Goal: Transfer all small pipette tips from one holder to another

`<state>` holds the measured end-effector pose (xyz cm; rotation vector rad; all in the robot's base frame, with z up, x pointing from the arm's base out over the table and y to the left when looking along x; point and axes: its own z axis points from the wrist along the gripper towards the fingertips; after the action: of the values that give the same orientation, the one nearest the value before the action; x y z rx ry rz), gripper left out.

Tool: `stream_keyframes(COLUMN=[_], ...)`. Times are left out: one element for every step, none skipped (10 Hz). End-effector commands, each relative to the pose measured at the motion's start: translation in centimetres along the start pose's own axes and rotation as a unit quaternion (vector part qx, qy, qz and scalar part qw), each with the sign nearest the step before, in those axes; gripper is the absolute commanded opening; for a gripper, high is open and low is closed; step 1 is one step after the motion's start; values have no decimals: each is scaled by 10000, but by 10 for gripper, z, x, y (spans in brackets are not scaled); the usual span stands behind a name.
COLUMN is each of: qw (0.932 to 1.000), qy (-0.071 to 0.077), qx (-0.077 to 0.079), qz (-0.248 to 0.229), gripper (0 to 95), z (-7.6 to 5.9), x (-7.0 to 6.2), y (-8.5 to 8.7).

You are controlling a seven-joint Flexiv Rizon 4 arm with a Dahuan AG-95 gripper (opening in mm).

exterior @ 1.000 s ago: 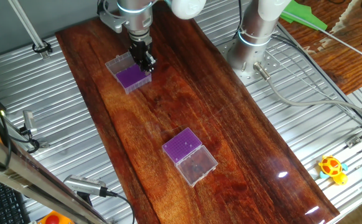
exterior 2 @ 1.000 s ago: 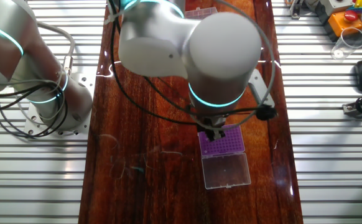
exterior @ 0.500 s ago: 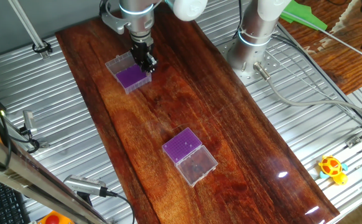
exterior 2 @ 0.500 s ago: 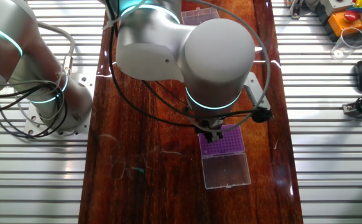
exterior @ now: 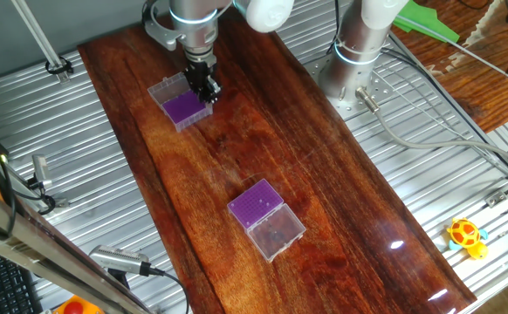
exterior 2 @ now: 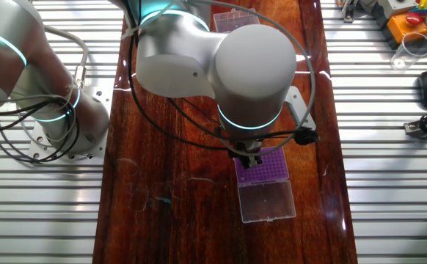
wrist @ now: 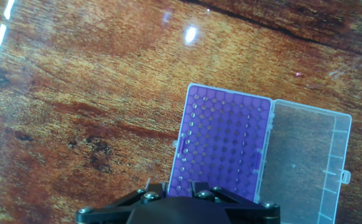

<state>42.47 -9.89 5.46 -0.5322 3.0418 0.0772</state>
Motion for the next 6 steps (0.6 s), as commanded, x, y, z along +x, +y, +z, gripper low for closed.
stream_keyframes(qw=[10000,10000,10000,10000,10000,10000], qy=[-5,-6,-7,-7,-5,-5], qx=[-4,-4,-3,-4,-1,2], qz=[-16,-22,-13,-8,-8,-5], gripper=[190,190,190,190,190,190], z=[0,0,1,1,1,1], x=[2,2,3,3,3,3], y=[-1,-1,0,0,0,0])
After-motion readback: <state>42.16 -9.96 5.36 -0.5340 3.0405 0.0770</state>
